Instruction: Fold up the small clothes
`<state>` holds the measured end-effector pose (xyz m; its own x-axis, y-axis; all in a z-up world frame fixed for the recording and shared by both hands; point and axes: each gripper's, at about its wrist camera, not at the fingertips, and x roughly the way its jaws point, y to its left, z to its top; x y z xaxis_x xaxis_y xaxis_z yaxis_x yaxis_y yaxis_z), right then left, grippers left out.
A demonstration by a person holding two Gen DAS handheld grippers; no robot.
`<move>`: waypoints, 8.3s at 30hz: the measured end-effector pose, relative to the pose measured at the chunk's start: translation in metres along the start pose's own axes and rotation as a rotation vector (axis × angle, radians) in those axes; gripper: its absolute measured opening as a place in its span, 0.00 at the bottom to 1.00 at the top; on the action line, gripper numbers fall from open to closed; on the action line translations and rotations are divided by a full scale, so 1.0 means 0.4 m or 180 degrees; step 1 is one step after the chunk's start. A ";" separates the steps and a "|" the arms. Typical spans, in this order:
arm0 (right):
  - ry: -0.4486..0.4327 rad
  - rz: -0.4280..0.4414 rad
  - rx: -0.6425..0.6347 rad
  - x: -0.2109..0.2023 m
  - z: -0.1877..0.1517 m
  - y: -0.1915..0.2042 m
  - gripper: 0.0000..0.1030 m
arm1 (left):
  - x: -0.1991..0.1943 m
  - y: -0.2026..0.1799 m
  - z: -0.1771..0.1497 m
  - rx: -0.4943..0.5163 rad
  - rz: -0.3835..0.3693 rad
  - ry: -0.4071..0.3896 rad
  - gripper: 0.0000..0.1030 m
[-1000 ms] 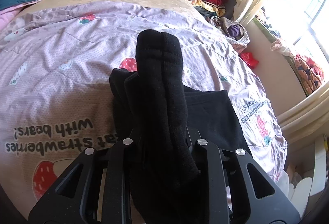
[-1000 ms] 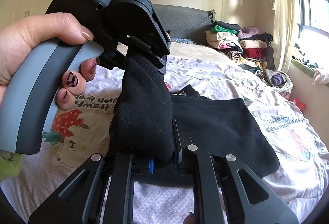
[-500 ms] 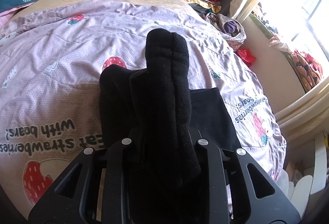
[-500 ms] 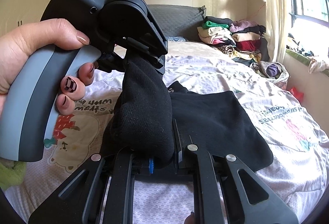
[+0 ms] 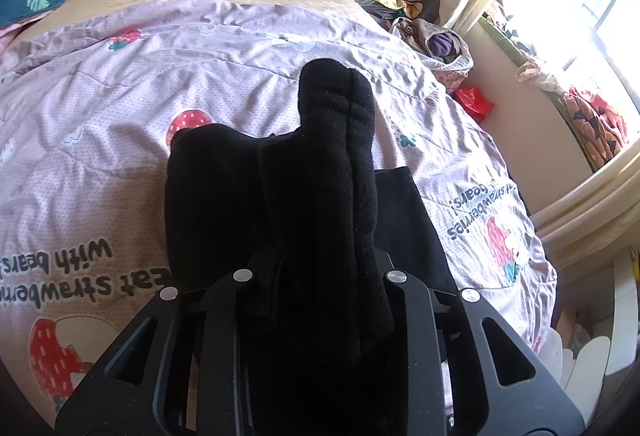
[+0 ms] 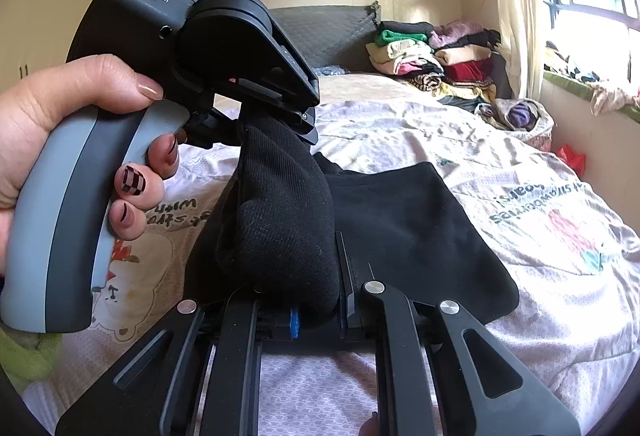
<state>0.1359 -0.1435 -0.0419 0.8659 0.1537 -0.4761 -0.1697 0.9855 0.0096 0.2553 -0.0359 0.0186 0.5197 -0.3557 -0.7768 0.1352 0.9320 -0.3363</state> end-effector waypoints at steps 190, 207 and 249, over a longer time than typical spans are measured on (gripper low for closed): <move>0.0345 -0.0075 0.0540 -0.356 -0.114 -0.218 0.96 | -0.216 -0.009 -0.475 0.0400 0.0159 -0.0337 0.91; 0.0357 -0.0256 0.0292 -0.346 -0.190 -0.164 0.96 | -0.213 0.005 -0.529 0.0396 0.0203 -0.0343 0.91; 0.0314 -0.0349 0.0310 -0.346 -0.206 -0.164 0.96 | -0.217 0.006 -0.529 0.0399 0.0250 -0.0402 0.91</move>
<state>-0.0116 -0.2355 -0.0489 0.8255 0.0417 -0.5629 -0.0261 0.9990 0.0357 0.0319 -0.0176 -0.0273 0.6335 -0.2774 -0.7223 0.1901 0.9607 -0.2023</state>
